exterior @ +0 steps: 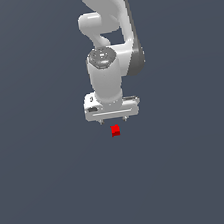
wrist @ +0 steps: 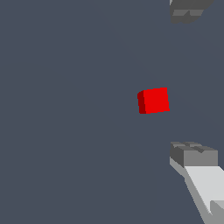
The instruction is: Lift up the red cube by 0.2 meters.
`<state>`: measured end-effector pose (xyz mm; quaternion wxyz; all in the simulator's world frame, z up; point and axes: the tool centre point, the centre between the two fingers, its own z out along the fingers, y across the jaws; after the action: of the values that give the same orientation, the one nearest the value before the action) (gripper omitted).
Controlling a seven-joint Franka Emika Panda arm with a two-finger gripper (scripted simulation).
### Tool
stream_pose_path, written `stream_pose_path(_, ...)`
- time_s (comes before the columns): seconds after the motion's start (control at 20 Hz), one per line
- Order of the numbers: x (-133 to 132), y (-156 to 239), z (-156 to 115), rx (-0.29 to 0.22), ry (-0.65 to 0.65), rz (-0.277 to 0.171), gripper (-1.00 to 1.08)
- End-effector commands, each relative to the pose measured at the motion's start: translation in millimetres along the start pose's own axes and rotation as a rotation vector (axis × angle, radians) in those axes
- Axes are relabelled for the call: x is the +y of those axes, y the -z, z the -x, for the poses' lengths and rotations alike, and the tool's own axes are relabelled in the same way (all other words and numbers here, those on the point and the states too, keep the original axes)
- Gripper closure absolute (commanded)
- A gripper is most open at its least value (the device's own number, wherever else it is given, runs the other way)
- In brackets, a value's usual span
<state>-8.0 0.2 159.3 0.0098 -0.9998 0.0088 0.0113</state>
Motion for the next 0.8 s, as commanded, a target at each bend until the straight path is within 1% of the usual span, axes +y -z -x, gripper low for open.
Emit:
stream_pose_path(0.0,0.0,0.0,0.0,0.0,0.0,0.0,-0.92)
stream_pose_path(0.2,-0.1,-4.2,1.1,0.001,0.004,0.001,-0.92)
stream_pose_path(0.4,-0.5,-16.8,4.2,0.003,0.016,0.002,-0.92)
stream_pose_path(0.75,-1.4,-60.1,14.1,0.009,0.058,0.008,-0.92)
